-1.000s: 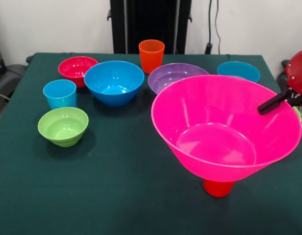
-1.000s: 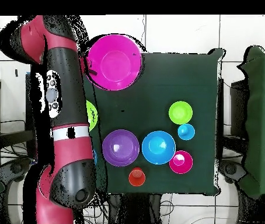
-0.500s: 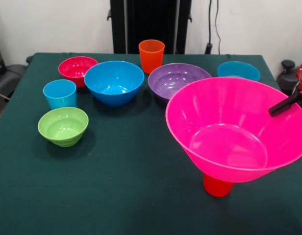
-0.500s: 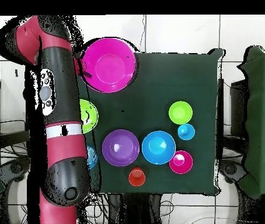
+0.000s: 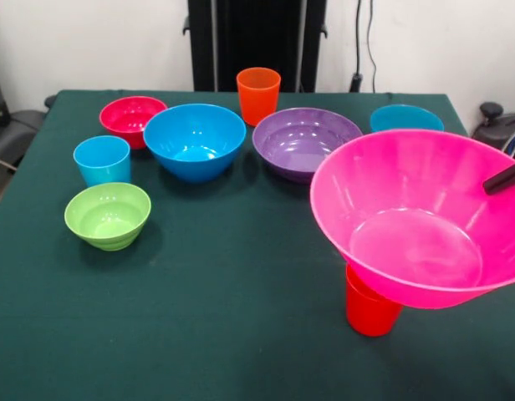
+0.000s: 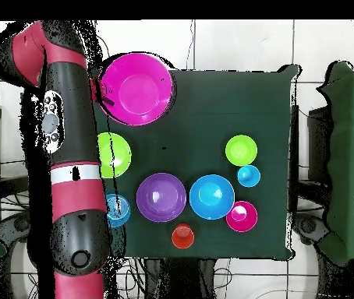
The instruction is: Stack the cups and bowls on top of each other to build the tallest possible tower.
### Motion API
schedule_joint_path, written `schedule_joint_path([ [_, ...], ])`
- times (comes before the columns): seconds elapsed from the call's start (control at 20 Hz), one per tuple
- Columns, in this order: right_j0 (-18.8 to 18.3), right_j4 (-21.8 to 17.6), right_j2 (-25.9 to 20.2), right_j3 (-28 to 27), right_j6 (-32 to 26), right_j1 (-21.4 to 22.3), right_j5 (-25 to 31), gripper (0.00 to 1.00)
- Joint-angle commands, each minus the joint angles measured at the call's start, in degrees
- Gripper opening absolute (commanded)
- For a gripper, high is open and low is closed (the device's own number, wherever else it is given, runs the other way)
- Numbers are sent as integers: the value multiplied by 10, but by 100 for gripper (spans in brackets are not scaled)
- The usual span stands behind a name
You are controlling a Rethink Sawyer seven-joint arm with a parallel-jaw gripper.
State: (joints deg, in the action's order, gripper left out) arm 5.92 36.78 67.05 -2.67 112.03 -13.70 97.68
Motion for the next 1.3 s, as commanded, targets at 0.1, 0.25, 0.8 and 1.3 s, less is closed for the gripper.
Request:
schedule_joint_path([
  [0.1, -20, 51, 63, 7, -67, 2, -16, 0],
  [0.25, -20, 46, 69, 9, -87, 5, -18, 0],
  [0.8, -18, -5, 31, 24, -149, 13, -41, 0],
  [1.3, 1, -42, -16, 54, -144, 21, -60, 0],
])
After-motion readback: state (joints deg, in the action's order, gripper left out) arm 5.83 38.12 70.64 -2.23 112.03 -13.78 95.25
